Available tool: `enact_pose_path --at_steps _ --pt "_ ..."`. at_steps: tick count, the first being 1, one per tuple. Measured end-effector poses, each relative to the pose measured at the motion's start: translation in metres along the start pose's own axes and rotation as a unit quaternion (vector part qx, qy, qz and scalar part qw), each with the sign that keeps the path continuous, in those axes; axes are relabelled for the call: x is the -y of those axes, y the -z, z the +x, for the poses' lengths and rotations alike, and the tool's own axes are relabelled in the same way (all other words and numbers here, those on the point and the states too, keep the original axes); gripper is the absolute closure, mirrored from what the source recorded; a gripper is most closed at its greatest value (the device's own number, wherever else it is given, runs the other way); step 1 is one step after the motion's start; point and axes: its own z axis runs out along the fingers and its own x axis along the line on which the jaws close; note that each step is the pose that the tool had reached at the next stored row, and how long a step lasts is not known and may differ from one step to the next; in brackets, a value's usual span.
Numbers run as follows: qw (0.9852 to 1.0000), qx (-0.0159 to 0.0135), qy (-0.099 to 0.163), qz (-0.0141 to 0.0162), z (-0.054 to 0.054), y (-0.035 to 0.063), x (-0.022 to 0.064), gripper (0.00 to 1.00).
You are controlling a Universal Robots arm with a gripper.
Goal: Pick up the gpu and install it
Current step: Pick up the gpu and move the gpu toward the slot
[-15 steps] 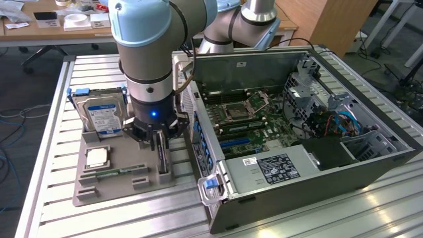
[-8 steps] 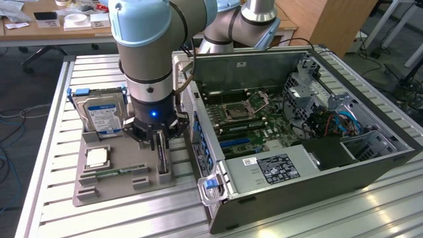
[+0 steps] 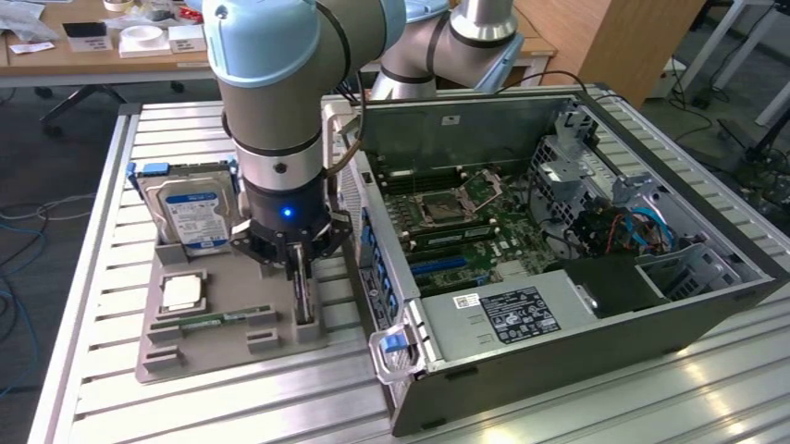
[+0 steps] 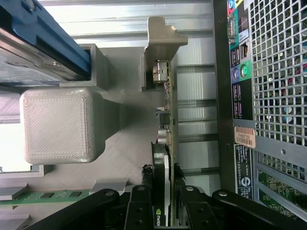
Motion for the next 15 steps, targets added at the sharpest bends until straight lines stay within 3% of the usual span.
enact_pose_path --at_steps 10,15 --pt "1.0000 0.0000 0.001 0.0000 0.0000 0.0000 0.0000 0.73" --pt "0.9998 -0.0008 0.018 -0.0004 0.0000 0.0000 0.0000 0.73"
